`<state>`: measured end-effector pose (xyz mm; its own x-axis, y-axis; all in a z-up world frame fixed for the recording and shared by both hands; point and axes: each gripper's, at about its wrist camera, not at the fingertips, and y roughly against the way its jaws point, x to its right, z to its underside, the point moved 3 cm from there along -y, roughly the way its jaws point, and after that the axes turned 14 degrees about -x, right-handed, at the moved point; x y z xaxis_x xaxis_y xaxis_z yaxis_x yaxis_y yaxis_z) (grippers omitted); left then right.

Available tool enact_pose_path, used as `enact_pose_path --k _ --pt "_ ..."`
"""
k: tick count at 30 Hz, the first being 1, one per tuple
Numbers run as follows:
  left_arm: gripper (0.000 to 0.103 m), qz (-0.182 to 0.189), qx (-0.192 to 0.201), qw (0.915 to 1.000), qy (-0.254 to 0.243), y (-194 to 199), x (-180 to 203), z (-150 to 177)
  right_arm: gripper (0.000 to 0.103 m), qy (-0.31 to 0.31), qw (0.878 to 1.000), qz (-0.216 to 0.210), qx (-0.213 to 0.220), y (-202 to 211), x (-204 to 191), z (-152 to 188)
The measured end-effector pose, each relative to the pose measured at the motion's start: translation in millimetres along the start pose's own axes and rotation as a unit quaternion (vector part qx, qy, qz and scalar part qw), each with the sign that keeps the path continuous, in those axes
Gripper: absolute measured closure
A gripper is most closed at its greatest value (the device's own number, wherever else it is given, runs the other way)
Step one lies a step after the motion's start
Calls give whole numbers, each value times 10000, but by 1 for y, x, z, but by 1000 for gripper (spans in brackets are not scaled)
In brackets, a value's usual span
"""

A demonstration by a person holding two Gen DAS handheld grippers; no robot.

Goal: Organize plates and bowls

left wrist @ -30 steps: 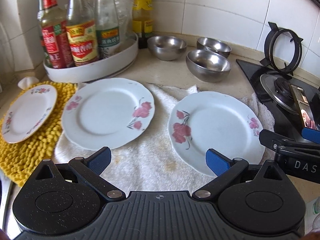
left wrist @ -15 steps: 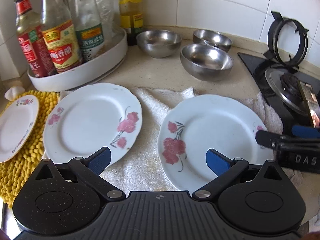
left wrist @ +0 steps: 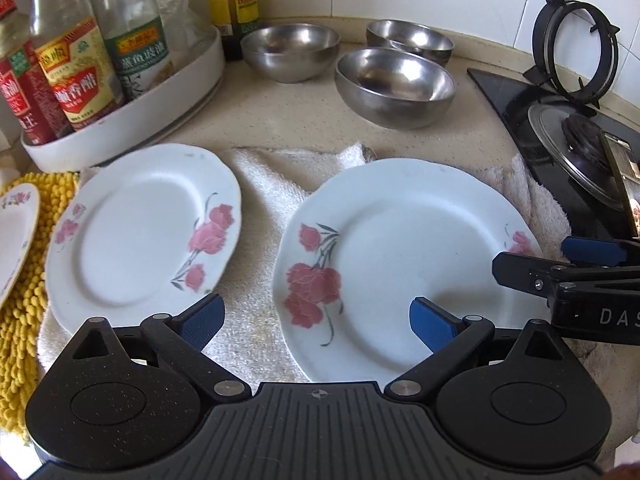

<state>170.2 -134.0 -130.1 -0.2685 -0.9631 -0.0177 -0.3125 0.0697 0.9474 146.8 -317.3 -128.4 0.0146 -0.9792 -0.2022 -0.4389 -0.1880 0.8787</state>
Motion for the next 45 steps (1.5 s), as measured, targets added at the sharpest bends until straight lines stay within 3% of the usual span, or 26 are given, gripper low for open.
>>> enact_pose_path --k 4,6,8,13,18,23,26,30,40,43,45 --pt "13 254 -75 9996 126 -4 -5 0 21 216 9994 -266 -74 2 -4 -4" --pt "26 623 -81 9978 220 -4 -8 -1 23 314 9984 -418 -205 -2 -6 -4" --pt "26 761 -115 9965 337 -4 -11 -2 24 311 9982 -374 -338 2 -4 -2" --pt "20 869 -167 9959 172 -2 -15 -1 24 568 9974 -402 203 31 -7 -10" --pt "19 984 -155 9950 -123 -6 -12 -8 24 -140 9977 -489 -441 -6 -1 -4" --pt "13 905 -147 9950 -404 -10 -4 -8 21 -257 9953 -859 -360 -5 -4 -4" --pt "14 881 -167 9955 -320 -10 -4 -11 21 -381 9942 -914 -412 -8 -1 -10" --pt "15 999 -115 9948 -160 -7 -8 -15 21 -271 9960 -789 -332 -5 -4 -14" --pt "14 880 122 9960 38 -10 -8 -24 21 -33 9967 -798 -126 -6 -3 -33" --pt "15 865 131 9960 -181 -6 -8 -23 21 -179 9993 -321 -119 -4 9 -32" --pt "13 813 195 9964 -166 2 -17 -16 21 -280 9989 -369 -106 2 12 -34"
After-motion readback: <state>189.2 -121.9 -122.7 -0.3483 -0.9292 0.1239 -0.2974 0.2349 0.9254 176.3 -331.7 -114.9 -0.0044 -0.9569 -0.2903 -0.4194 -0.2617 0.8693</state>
